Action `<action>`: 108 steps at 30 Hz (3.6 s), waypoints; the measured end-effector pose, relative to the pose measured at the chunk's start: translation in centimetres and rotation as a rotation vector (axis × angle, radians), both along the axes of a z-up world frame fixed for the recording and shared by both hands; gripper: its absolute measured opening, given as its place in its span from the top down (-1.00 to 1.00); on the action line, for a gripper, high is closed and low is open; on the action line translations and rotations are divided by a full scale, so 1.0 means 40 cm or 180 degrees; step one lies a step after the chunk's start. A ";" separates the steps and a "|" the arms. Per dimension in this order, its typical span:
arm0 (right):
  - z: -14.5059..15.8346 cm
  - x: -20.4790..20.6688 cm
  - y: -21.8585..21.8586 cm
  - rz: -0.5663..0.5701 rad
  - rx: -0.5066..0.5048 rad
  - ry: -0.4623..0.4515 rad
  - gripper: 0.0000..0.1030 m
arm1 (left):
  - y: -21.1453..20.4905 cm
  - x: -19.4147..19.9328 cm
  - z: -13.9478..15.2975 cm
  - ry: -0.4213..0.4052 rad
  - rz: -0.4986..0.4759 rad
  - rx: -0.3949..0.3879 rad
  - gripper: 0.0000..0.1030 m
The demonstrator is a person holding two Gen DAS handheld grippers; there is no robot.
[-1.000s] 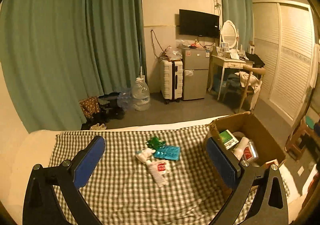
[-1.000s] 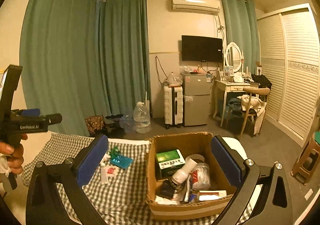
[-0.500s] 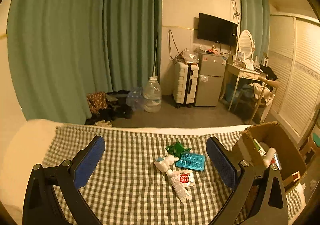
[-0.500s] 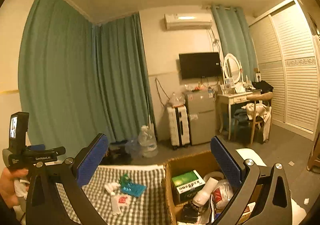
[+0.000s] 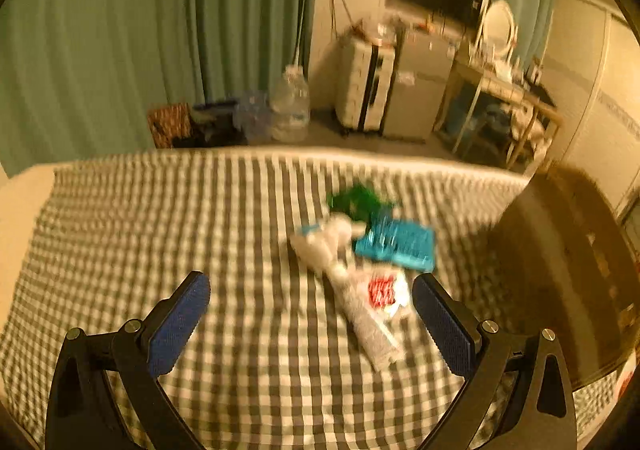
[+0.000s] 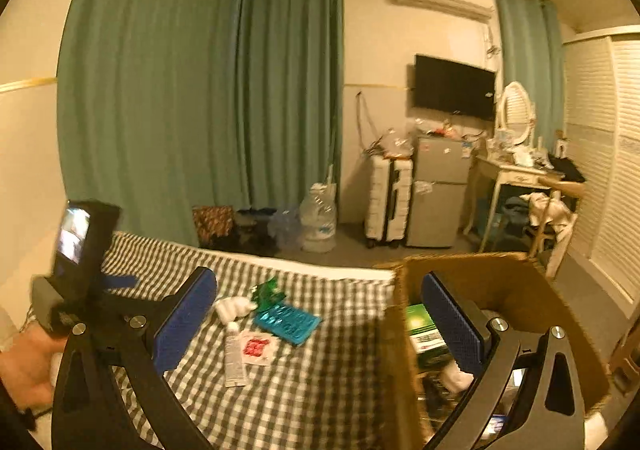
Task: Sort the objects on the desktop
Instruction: 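Move both tools back over the bed toward the toothpaste tube and sachet, then grasp the white toothpaste tube with left tool while right tool grasps the red-white sachet, then carry the toothpaste tube and sachet over the cardboard box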
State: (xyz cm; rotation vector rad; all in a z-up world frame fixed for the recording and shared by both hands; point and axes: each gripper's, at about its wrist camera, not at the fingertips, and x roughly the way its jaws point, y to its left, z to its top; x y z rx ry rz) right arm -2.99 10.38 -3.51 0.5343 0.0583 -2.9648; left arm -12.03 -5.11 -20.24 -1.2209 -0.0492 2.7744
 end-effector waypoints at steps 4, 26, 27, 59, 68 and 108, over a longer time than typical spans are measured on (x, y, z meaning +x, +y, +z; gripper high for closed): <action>-0.048 -0.028 -0.027 0.0159 0.0031 -0.0066 -0.95 | 0.013 -0.018 -0.083 -0.0249 -0.0046 0.0194 -1.00; -0.256 -0.220 -0.085 0.0402 -0.0192 -0.0800 -0.64 | 0.026 -0.074 -0.220 -0.0508 -0.0037 0.0038 0.43; -0.263 -0.232 -0.092 0.0398 -0.0205 -0.0828 -0.64 | 0.010 -0.075 -0.209 -0.0478 0.0014 0.0045 0.43; -0.470 -0.404 -0.166 0.0322 -0.0565 -0.1589 0.97 | -0.064 -0.128 -0.237 -0.0569 0.0139 0.0133 0.67; -0.499 -0.433 -0.209 0.0353 -0.0647 -0.1688 -0.39 | -0.071 -0.117 -0.190 -0.0340 0.0216 0.0226 0.76; -0.119 -0.087 -0.093 0.0052 -0.0350 -0.0369 0.95 | -0.035 0.119 0.203 0.0829 -0.0194 0.0072 0.76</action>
